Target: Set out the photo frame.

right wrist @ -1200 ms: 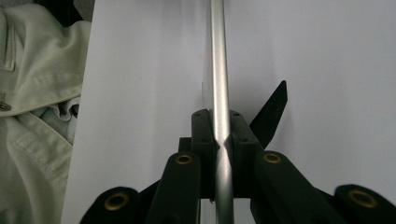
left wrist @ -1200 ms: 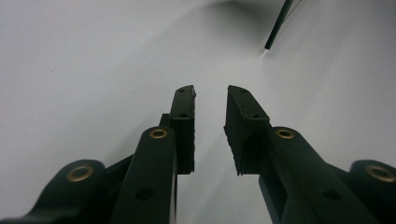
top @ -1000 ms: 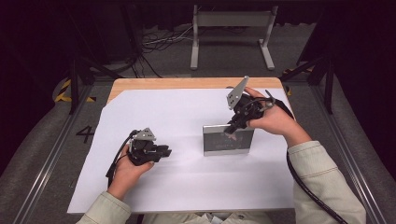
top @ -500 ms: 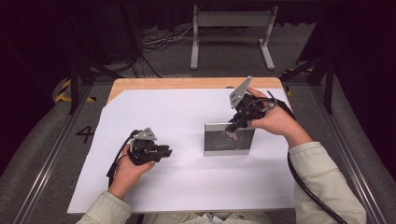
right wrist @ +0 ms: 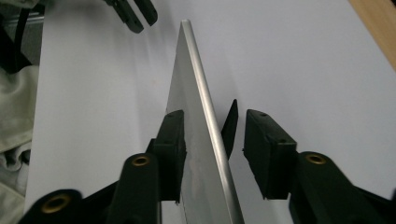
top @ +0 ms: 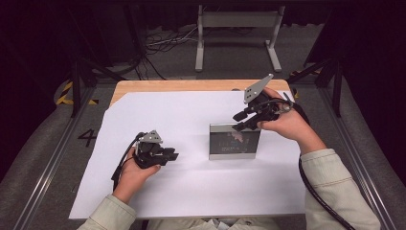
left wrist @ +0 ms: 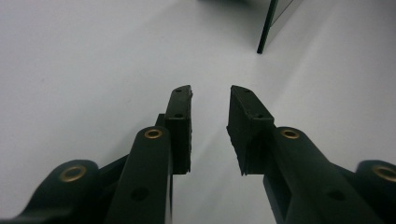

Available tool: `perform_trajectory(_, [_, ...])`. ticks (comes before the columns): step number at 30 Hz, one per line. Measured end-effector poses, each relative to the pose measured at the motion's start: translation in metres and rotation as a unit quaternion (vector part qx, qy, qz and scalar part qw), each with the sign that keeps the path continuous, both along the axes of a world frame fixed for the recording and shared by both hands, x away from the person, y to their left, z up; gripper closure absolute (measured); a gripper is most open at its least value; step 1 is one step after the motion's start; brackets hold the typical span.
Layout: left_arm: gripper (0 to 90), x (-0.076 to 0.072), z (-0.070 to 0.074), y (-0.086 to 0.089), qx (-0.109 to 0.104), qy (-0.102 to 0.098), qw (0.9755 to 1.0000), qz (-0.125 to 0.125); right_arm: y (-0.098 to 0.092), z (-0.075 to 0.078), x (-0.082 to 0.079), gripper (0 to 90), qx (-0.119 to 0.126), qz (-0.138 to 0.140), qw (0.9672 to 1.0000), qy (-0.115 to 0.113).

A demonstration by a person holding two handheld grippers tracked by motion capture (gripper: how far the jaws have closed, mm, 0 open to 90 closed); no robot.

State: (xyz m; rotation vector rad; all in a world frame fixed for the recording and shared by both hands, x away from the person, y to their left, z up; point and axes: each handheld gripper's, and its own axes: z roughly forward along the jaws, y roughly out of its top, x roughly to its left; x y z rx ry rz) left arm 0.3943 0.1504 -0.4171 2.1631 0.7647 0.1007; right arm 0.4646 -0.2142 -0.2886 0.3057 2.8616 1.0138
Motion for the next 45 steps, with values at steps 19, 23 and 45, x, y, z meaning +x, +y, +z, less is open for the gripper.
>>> perform_trajectory(19, [64.6, -0.002, 0.002, 0.018, -0.003, -0.015, 0.9997, 0.020, -0.045, 0.013, -0.013, 47.3, 0.040, -0.059, 0.9970, -0.031])
perform_trajectory(23, [64.6, -0.001, 0.002, 0.023, -0.007, -0.020, 0.9995, 0.025, -0.055, 0.014, -0.019, 46.7, 0.045, -0.072, 0.9957, -0.038])
perform_trajectory(45, [64.6, 0.000, 0.003, 0.026, -0.015, -0.035, 0.9987, 0.034, -0.113, 0.011, -0.043, 43.0, 0.060, -0.131, 0.9884, -0.049])
